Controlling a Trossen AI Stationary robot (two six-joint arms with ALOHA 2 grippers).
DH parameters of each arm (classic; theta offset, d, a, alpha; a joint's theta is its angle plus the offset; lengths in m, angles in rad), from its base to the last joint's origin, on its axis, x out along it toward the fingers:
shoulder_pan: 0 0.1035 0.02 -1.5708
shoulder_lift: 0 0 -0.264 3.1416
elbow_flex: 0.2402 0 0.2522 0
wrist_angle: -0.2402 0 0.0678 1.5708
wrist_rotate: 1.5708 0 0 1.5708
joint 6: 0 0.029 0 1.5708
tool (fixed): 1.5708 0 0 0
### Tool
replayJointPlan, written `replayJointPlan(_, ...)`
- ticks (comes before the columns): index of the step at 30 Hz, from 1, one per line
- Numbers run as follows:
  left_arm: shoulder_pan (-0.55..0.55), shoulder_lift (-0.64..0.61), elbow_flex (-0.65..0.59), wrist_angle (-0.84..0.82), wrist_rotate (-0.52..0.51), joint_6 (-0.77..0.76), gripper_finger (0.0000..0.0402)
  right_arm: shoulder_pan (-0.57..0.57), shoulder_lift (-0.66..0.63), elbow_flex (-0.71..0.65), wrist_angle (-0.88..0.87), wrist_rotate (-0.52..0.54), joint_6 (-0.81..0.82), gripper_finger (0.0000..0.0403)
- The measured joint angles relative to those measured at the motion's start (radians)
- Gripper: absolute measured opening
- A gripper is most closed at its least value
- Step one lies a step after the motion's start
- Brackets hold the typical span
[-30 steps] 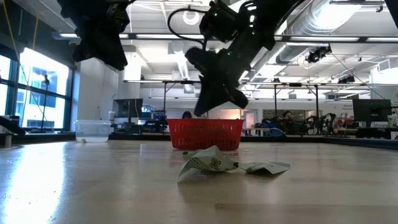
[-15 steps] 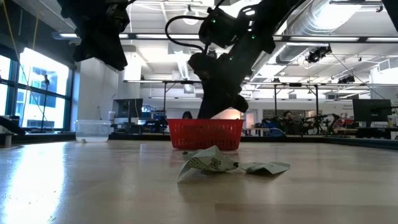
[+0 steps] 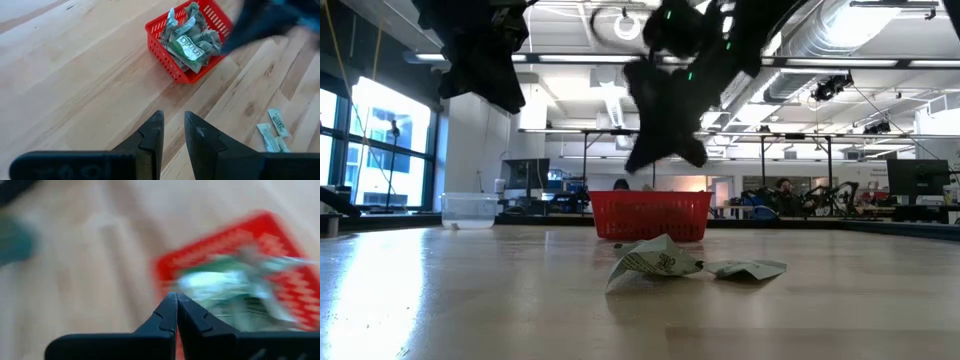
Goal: Pick and place items into bin
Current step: Put the green stevia packet into the red bin
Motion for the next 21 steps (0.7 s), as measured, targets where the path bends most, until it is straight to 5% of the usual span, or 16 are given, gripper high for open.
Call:
replayJointPlan(5, -0.001, 0.0, 0.0, 0.017, 0.071, 0.066, 0.0111, 0.08, -0.089, 0.0, -0.059, -0.112, -0.112, 0.0008)
replayJointPlan(9, -0.052, 0.0, 0.0, 0.15, 0.184, 0.23, 0.0111, 0.18, -0.131, 0.002, -0.244, -0.101, -0.177, 0.0044)
replayJointPlan(14, -0.185, 0.097, 0.002, 0.427, 0.181, 0.36, 0.0112, 0.341, -0.136, 0.0, -0.478, -0.019, -0.188, 0.0149)
replayJointPlan(21, -0.203, 0.37, 0.0, 0.47, 0.2, 0.158, 0.0168, 0.502, -0.129, 0.0, -0.377, 0.242, 0.051, 0.0297)
